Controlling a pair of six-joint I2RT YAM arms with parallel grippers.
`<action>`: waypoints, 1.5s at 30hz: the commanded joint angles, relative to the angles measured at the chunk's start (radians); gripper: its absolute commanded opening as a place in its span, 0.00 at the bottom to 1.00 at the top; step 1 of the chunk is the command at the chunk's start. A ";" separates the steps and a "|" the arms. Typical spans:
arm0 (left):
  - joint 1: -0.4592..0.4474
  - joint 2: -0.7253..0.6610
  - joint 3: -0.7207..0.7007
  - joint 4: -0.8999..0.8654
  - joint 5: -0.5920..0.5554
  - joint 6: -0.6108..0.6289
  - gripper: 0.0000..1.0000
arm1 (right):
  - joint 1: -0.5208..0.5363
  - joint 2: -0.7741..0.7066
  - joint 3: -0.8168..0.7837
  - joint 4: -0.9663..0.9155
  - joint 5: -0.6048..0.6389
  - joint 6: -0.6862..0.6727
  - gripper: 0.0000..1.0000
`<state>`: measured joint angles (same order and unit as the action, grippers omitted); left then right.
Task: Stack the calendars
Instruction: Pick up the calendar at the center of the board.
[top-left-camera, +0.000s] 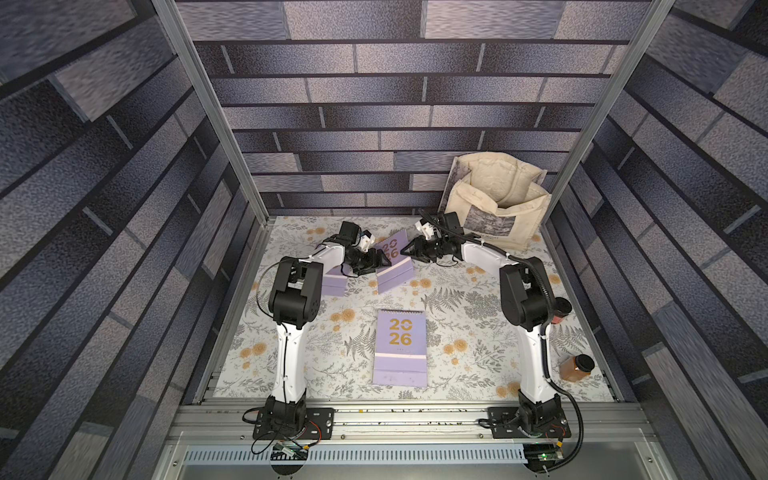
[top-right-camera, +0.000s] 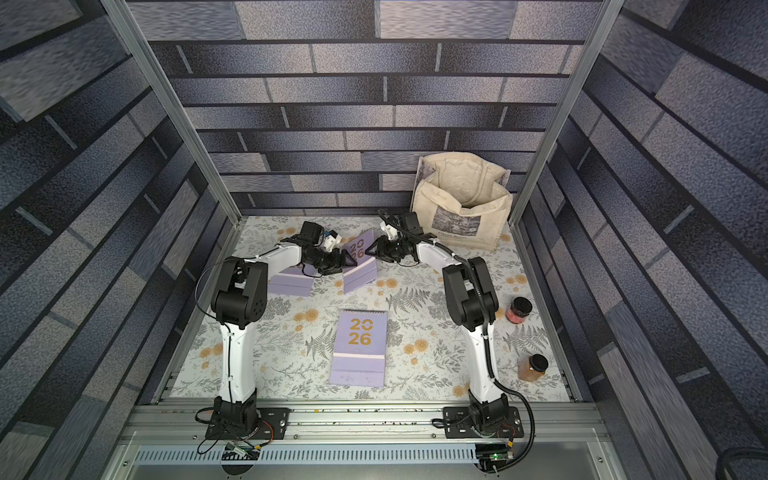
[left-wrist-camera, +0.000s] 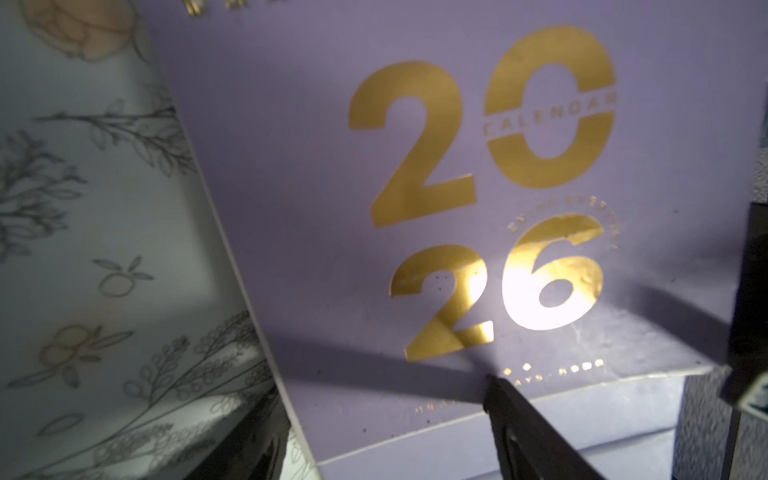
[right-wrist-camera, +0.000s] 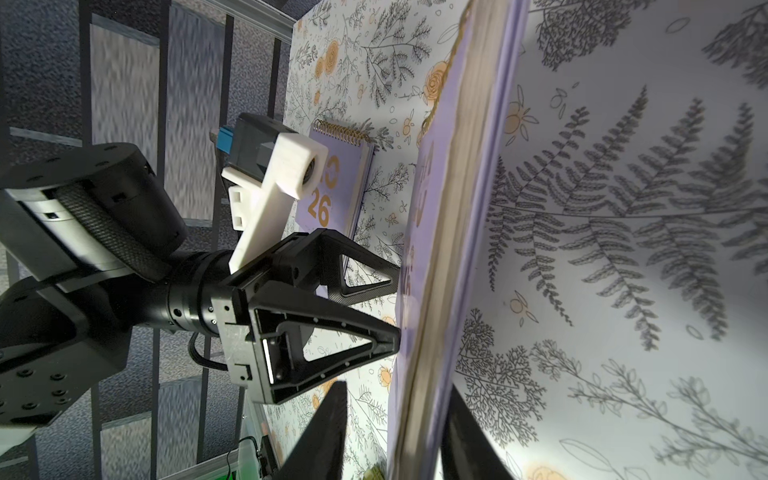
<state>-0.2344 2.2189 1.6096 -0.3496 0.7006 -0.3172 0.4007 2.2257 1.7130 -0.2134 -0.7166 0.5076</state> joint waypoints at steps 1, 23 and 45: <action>-0.020 0.032 0.020 0.003 0.024 0.006 0.77 | 0.030 0.030 0.036 -0.022 -0.028 -0.007 0.37; 0.001 -0.058 -0.016 0.057 0.014 0.000 0.85 | 0.043 -0.025 0.070 -0.076 0.071 -0.027 0.00; 0.038 -0.635 -0.618 0.624 0.021 -0.214 1.00 | 0.144 -0.765 -0.532 -0.016 0.280 0.146 0.00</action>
<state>-0.1909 1.6402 1.0679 0.1223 0.7040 -0.4480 0.4965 1.5398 1.2610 -0.2657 -0.4694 0.5980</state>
